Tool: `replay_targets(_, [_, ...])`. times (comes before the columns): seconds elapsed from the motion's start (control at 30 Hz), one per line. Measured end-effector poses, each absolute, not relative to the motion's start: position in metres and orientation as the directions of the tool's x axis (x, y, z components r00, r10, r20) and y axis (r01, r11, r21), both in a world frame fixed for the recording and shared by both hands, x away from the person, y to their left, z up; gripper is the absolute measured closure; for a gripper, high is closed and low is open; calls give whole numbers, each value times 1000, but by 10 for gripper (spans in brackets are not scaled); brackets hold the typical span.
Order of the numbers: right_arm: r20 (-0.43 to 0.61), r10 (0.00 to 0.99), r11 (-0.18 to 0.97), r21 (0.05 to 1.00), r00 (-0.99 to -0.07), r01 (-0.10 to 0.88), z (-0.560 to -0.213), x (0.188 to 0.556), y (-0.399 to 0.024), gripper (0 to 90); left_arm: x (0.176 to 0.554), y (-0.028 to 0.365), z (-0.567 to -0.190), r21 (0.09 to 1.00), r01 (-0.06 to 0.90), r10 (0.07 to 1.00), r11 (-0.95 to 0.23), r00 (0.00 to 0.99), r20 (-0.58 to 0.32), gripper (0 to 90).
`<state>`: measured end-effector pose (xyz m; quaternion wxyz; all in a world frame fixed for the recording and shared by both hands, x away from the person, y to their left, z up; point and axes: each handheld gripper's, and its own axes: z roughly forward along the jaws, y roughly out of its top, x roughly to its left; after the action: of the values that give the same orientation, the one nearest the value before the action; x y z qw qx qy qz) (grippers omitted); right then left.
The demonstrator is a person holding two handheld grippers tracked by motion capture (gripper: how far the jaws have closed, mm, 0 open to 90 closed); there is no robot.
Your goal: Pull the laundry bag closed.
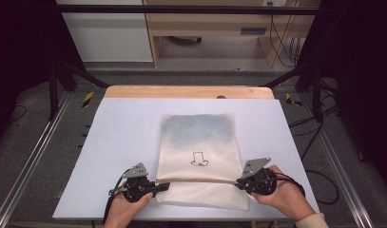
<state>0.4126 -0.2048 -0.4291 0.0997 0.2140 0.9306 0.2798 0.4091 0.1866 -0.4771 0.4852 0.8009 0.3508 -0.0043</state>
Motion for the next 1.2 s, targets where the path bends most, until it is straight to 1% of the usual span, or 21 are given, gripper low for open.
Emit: replay_targets(1.2, [-56,475,744,559,-878,367,-432,411,-218,821,409,188,-477,775,565,561,-282,752,-345,871])
